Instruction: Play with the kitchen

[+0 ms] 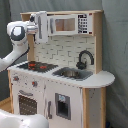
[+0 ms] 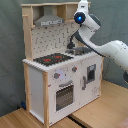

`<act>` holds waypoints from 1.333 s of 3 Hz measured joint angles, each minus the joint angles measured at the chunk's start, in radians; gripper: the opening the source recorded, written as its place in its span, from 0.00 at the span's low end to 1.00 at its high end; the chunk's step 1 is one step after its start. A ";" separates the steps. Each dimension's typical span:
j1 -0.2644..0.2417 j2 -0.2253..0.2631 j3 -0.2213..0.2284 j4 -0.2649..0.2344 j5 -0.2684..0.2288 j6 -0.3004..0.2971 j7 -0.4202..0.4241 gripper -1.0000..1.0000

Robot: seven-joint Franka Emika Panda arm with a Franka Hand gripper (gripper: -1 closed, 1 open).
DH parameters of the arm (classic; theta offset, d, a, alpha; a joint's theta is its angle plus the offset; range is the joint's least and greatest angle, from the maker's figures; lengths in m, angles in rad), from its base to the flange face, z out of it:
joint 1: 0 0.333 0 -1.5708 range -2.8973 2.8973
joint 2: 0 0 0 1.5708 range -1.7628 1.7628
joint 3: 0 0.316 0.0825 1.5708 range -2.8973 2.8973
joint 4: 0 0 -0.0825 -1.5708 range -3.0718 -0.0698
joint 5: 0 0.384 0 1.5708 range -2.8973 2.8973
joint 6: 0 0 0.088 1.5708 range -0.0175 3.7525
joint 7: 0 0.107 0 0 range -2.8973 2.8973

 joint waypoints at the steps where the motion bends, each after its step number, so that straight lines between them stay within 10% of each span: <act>1: 0.035 0.000 -0.014 -0.057 0.000 0.076 -0.007 0.00; 4: 0.185 -0.014 -0.050 -0.261 0.000 0.246 -0.018 0.00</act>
